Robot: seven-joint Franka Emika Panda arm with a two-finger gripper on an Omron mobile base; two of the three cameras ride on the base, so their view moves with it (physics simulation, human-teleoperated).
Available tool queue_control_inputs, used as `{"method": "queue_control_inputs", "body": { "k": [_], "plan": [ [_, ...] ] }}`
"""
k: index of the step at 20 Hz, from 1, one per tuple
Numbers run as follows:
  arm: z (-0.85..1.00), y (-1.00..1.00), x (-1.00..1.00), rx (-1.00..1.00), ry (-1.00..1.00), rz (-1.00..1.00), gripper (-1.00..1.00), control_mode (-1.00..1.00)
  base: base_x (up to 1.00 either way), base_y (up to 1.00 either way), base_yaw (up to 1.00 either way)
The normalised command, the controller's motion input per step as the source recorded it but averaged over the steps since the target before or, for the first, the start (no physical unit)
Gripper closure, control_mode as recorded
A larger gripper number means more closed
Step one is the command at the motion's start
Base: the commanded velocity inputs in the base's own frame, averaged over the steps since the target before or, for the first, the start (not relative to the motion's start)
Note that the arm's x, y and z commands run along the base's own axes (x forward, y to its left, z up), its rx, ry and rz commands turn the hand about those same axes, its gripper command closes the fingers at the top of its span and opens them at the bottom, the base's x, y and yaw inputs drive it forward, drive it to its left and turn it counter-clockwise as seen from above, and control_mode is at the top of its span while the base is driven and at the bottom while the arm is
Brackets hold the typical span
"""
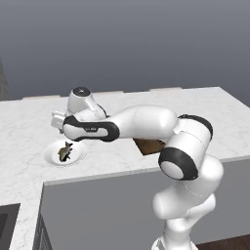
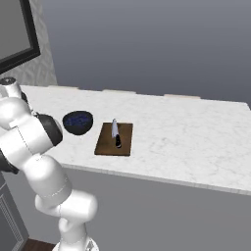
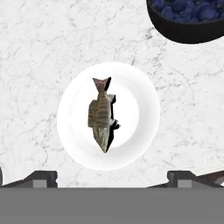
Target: Pick up the knife from the drawer and place it on the cutting board. Then place the meat from the plate to the cutting board.
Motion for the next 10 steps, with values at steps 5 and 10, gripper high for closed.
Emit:
{"method": "queue_control_inputs", "body": {
  "k": [5, 10],
  "plan": [
    [-0.38, 0.23, 0.00, 0.01, 0.05, -0.01, -1.00, -1.00, 0.00, 0.00, 0.00],
    [-0.29, 0.16, 0.06, -0.02, 0.02, -0.03, -1.00, -1.00, 0.00, 0.00, 0.00]
  ]
}}
